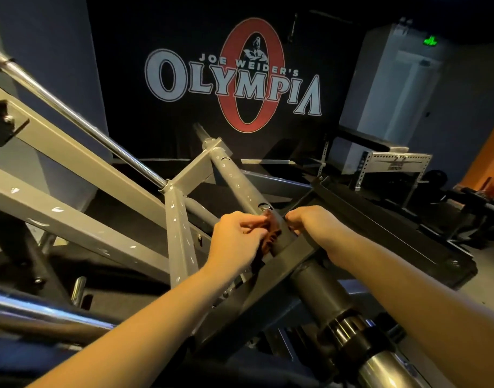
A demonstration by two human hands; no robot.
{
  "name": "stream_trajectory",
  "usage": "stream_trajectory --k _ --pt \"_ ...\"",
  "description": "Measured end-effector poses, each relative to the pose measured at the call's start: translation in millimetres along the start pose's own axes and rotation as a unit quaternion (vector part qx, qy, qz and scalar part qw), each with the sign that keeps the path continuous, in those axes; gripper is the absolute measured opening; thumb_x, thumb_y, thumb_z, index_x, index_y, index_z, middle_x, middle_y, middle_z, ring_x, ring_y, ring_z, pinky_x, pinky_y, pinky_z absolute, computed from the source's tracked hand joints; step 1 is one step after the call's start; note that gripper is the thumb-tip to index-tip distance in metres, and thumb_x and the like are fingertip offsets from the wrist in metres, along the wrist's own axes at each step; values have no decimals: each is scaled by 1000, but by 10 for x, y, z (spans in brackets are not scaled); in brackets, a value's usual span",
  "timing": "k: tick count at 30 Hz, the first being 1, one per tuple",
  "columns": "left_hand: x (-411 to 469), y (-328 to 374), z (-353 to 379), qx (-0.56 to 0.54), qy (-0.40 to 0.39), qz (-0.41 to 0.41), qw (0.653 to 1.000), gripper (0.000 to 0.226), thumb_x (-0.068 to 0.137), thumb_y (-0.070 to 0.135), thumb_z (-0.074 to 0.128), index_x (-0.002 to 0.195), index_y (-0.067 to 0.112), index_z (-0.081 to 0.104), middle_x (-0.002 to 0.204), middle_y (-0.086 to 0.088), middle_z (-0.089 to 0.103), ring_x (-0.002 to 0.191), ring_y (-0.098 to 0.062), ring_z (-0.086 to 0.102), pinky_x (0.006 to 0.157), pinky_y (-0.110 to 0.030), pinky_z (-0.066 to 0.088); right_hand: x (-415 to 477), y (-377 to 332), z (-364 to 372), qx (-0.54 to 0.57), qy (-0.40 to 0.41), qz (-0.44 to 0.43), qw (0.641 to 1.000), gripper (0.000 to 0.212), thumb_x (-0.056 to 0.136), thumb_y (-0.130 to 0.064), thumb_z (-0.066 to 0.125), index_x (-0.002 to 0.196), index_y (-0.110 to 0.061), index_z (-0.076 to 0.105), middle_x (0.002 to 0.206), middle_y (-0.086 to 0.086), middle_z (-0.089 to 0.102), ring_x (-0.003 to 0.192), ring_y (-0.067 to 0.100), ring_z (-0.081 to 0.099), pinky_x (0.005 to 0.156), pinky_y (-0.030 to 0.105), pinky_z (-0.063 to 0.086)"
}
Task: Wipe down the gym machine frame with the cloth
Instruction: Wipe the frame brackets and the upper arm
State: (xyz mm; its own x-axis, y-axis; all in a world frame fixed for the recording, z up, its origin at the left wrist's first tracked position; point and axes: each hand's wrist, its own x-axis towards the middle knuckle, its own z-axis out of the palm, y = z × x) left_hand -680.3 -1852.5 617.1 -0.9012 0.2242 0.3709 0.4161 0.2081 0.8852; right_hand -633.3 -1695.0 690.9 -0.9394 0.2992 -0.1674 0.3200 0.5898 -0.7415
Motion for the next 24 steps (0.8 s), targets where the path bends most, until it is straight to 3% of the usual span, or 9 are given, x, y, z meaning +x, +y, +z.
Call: stream_trajectory --k 3,7,11,15,19,22,24 --pt "108 -94 28 30 22 20 999 24 92 17 72 114 23 79 99 7 75 95 -9 70 89 -25 57 67 -33 -12 -11 -10 14 1000 31 104 -5 46 129 2 62 123 19 61 119 34 58 110 44 44" --pt "821 -280 -20 38 80 -54 995 23 89 20 74 109 30 80 108 5 75 101 -13 69 95 -38 58 104 70 -1 -1 0 0 1000 31 101 -6 48 126 4 64 130 27 61 120 42 59 108 50 46" --pt "1151 -306 -15 78 96 -82 989 21 93 30 70 112 33 79 113 5 74 102 -19 69 83 -41 63 118 85 18 55 17 -11 998 32 94 -9 57 122 6 65 129 30 62 123 47 56 101 53 49" --pt "860 -168 -77 126 13 -5 992 23 94 22 70 114 27 78 107 6 70 99 -10 64 93 -31 55 169 9 -92 48 -31 13 998 24 91 -20 72 113 -11 71 110 9 67 101 22 62 83 34 49" --pt "785 -14 -176 177 -101 106 973 22 94 20 71 113 27 79 91 18 66 82 11 60 73 0 41 325 -105 -175 -38 -74 5 997 52 65 -44 87 106 -14 76 108 10 73 101 24 68 100 49 54" --pt "1120 -30 -140 201 -112 117 966 22 96 23 69 116 25 78 92 16 65 81 7 57 73 -5 38 395 -175 -209 -93 -103 6 990 45 76 -39 86 109 -12 73 109 12 70 100 22 66 94 40 53" --pt "1438 -85 -85 222 -112 116 962 20 97 24 67 114 25 79 100 10 72 88 -2 62 83 -17 48 472 -123 -227 -94 -106 -2 990 37 83 -35 81 110 -11 72 107 11 69 96 20 65 84 34 52"
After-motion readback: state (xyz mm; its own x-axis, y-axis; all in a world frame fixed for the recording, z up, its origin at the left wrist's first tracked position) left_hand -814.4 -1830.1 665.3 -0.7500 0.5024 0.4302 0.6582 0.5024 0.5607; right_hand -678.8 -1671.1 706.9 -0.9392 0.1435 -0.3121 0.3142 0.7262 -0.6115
